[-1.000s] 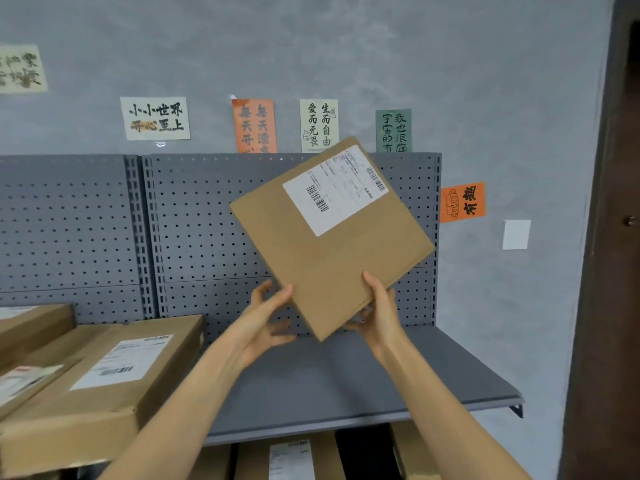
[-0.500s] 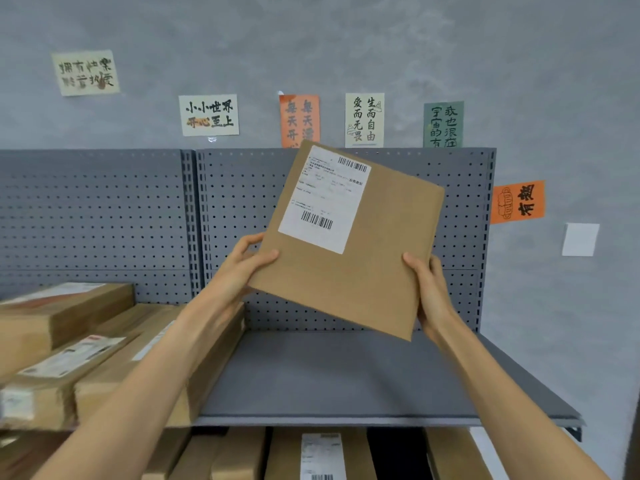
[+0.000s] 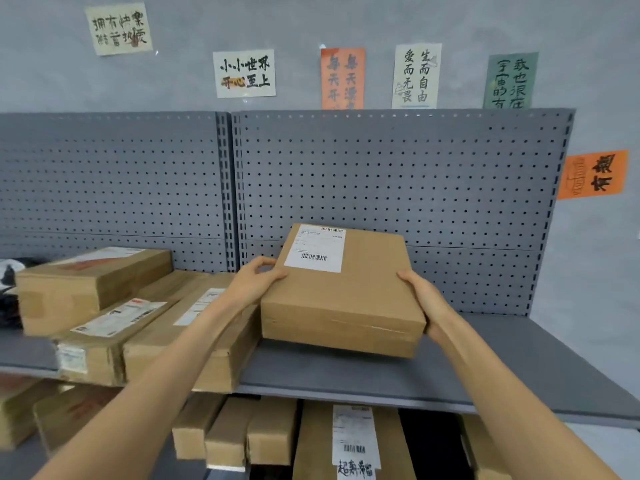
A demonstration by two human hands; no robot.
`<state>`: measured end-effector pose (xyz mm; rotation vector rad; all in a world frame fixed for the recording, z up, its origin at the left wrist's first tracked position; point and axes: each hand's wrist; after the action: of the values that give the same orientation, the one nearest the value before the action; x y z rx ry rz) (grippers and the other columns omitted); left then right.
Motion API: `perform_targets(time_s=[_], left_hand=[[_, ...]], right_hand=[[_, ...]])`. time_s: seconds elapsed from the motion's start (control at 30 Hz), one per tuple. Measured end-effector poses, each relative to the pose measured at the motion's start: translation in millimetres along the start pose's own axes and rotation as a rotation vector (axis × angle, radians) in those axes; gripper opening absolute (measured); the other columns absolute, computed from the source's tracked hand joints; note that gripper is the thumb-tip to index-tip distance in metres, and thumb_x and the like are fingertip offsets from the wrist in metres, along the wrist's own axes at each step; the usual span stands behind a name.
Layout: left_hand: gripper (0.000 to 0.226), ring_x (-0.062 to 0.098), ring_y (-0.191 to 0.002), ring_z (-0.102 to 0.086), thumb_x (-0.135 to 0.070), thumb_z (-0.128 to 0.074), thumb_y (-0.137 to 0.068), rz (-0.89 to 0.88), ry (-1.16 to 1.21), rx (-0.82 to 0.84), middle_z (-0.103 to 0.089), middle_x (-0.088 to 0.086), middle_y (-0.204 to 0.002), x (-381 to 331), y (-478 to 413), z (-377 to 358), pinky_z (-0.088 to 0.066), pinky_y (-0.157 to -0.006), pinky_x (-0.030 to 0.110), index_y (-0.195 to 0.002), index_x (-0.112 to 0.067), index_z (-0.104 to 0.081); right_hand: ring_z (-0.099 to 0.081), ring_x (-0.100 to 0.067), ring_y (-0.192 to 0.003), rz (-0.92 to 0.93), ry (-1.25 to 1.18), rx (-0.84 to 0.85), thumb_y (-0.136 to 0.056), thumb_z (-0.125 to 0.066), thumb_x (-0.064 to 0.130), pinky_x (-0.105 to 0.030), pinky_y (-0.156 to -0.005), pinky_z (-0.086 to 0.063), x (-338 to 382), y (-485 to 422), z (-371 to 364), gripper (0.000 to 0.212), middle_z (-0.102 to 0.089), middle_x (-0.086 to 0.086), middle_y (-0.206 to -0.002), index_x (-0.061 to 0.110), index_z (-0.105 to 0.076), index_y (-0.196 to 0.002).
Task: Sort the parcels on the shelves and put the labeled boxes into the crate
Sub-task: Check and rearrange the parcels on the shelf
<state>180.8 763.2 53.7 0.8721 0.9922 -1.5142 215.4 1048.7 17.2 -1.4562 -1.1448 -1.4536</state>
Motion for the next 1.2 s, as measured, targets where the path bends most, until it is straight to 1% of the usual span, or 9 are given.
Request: perform_targets(time_s=[0.13, 0.33, 0.43, 0.53, 0.63, 0.73, 0.83, 0.97, 1.2], left_hand=[[0.039, 0.020, -0.107, -0.057, -0.025, -0.061, -0.092, 0.042, -0.153, -0.027, -0.061, 0.008, -0.125, 19.3, -17.2, 3.2, -0.043, -0.089, 0.028, -0.127, -0.009, -0.058], [0.013, 0.023, -0.092, -0.060, -0.026, -0.056, -0.093, 0.101, -0.414, 0.051, -0.066, 0.007, -0.100, 45.3, -41.7, 10.1, -0.048, -0.094, 0.039, -0.089, -0.016, -0.063], [0.031, 0.028, -0.114, -0.054, -0.034, -0.051, -0.095, 0.135, -0.533, 0.091, -0.062, 0.009, -0.124, 50.7, -49.3, 10.0, -0.042, -0.103, 0.039, -0.113, -0.014, -0.065], [0.054, 0.033, -0.139, -0.031, -0.037, -0.048, -0.094, 0.122, -0.649, 0.092, -0.040, 0.009, -0.150, 56.8, -57.6, 7.4, -0.026, -0.115, 0.047, -0.146, -0.025, -0.039], [0.047, 0.028, -0.136, -0.036, -0.028, -0.052, -0.093, 0.082, -0.530, 0.146, -0.048, 0.002, -0.145, 60.3, -68.3, 7.7, -0.026, -0.116, 0.042, -0.139, -0.030, -0.048], [0.042, 0.026, -0.132, -0.043, -0.023, -0.053, -0.094, 0.047, -0.509, 0.191, -0.052, 0.001, -0.141, 60.1, -71.6, 8.2, -0.029, -0.114, 0.036, -0.135, -0.026, -0.054], [0.040, 0.026, -0.130, -0.044, -0.025, -0.053, -0.093, 0.004, -0.553, 0.192, -0.053, 0.000, -0.140, 61.2, -72.9, 9.8, -0.029, -0.114, 0.037, -0.133, -0.028, -0.057], [0.034, 0.023, -0.110, -0.051, -0.020, -0.054, -0.093, -0.086, -0.577, 0.168, -0.057, 0.007, -0.128, 58.4, -64.7, 13.3, -0.040, -0.100, 0.035, -0.127, -0.018, -0.056], [0.047, 0.030, -0.124, -0.046, -0.019, -0.050, -0.093, -0.470, -0.987, -0.058, -0.049, 0.007, -0.138, 35.2, -19.3, 25.8, -0.043, -0.096, 0.042, -0.138, -0.013, -0.043]], right_hand=[[-0.067, -0.032, -0.099, -0.115, -0.021, -0.003, -0.084, -0.065, 0.048, -0.045, -0.087, -0.055, -16.3, -11.8, -17.1, 0.044, -0.070, -0.013, -0.108, 0.015, -0.063, -0.114], [-0.066, -0.028, -0.100, -0.164, 0.044, -0.001, -0.085, -0.067, 0.042, -0.039, -0.084, -0.055, -27.8, -29.4, -33.8, 0.051, -0.067, -0.011, -0.112, 0.011, -0.056, -0.124], [-0.065, -0.028, -0.096, -0.203, 0.112, -0.011, -0.090, -0.063, 0.038, -0.038, -0.076, -0.055, -28.4, -33.2, -35.6, 0.044, -0.066, -0.013, -0.111, 0.009, -0.055, -0.122], [-0.065, -0.029, -0.096, -0.231, 0.164, -0.029, -0.090, -0.062, 0.041, -0.038, -0.076, -0.055, -30.7, -33.0, -37.0, 0.046, -0.066, -0.014, -0.110, 0.010, -0.055, -0.122], [-0.066, -0.028, -0.092, -0.237, 0.144, -0.049, -0.088, -0.063, 0.043, -0.036, -0.072, -0.055, -32.2, -31.8, -38.8, 0.045, -0.067, -0.013, -0.109, 0.011, -0.058, -0.119], [-0.066, -0.029, -0.098, -0.231, 0.174, -0.074, -0.086, -0.064, 0.046, -0.040, -0.085, -0.056, -32.7, -31.2, -39.2, 0.048, -0.067, -0.013, -0.109, 0.011, -0.059, -0.119], [-0.063, -0.028, -0.103, -0.123, 0.349, -0.185, -0.088, -0.061, 0.048, -0.041, -0.095, -0.051, -27.3, -20.8, -41.3, 0.053, -0.065, -0.012, -0.117, 0.007, -0.059, -0.121], [-0.037, -0.024, -0.138, 0.128, 0.584, -0.203, -0.091, -0.057, 0.046, -0.039, -0.112, -0.032, -7.7, 7.6, -47.0, 0.068, -0.039, -0.004, -0.151, 0.012, -0.036, -0.147], [-0.028, -0.023, -0.141, 0.415, 1.165, -0.191, -0.093, -0.056, 0.036, -0.041, -0.105, -0.036, 14.5, 71.3, -72.4, 0.067, -0.031, -0.003, -0.155, 0.019, -0.026, -0.151]])
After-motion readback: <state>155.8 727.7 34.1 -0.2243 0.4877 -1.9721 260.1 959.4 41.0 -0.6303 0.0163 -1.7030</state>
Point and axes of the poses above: each hand's wrist, its own y-axis away from the middle knuckle, its own z-axis out of the back of the hand, x = y × z
